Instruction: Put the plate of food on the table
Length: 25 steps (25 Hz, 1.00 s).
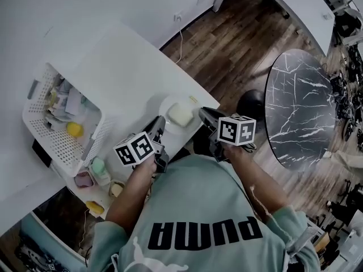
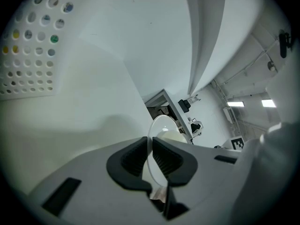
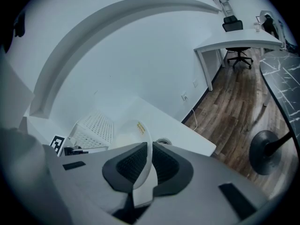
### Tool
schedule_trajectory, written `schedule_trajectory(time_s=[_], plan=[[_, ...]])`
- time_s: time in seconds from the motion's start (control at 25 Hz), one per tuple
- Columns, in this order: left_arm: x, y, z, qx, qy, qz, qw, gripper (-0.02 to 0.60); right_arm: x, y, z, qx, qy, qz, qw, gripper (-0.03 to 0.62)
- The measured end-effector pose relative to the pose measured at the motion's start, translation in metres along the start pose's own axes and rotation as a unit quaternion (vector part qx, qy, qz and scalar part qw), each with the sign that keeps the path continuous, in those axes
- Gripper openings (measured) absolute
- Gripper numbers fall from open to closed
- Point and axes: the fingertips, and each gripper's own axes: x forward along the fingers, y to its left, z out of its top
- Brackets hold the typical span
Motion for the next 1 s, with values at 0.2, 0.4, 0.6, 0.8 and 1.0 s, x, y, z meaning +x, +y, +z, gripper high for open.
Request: schedule_trajectory(time_s=[0.2, 0.4, 0.6, 0.8, 1.0], plan=[[0.006, -0.017, -0.003, 0.025, 0.017, -0.020, 0.9993, 0.040, -0.022, -0.006, 0.000, 0.014, -0.028, -0.020, 0.999, 0.040], [0.017, -0.036, -0.013, 0.040, 0.035, -0.043, 0.9977, 0.040, -0.047, -0.017, -0.001, 0.028, -0.061, -0.044, 0.997, 0.040], [0.031, -0.057, -0.027, 0.057, 0.056, -0.061, 0.9949, 0.040, -0.074, -0.034, -0.002, 0.046, -0.093, -0.061, 0.993, 0.038], [0.045, -0.081, -0.040, 0.077, 0.077, -0.075, 0.9912, 0.040, -0.100, -0.053, -0.005, 0.068, -0.119, -0.072, 0.988, 0.038], [0.065, -0.111, -0.061, 0.099, 0.102, -0.084, 0.9862, 0.040, -0.131, -0.080, -0.007, 0.095, -0.148, -0.081, 0.981, 0.038]])
